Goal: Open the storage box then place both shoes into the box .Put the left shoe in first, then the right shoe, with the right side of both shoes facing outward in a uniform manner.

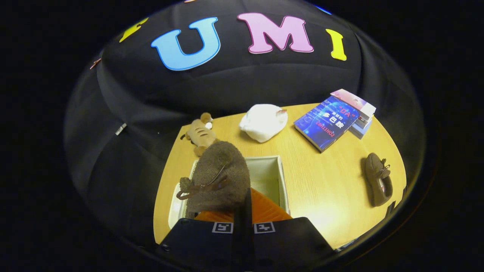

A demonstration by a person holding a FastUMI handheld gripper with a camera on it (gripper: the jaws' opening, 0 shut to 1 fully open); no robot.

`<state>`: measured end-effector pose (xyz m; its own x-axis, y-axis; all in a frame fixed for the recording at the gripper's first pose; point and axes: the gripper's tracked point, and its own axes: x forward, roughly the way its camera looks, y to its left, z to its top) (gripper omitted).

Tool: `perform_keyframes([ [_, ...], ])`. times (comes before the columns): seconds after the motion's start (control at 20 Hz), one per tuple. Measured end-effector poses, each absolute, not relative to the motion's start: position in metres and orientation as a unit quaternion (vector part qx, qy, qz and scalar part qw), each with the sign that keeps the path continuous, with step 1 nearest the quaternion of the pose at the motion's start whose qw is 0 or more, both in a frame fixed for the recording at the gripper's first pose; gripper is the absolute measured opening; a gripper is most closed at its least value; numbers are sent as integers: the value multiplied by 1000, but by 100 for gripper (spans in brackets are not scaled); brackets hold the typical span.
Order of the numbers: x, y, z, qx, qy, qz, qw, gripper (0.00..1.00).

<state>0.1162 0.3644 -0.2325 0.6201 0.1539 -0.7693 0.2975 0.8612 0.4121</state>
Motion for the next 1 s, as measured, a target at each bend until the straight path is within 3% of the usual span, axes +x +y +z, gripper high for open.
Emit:
perform_keyframes([
  [0.7,117,425,-282,266,484,-58,832,8],
  [0.8,119,434,-279,277,485,-38,829,14],
  [1.0,112,447,-281,290,496,-6,818,37],
])
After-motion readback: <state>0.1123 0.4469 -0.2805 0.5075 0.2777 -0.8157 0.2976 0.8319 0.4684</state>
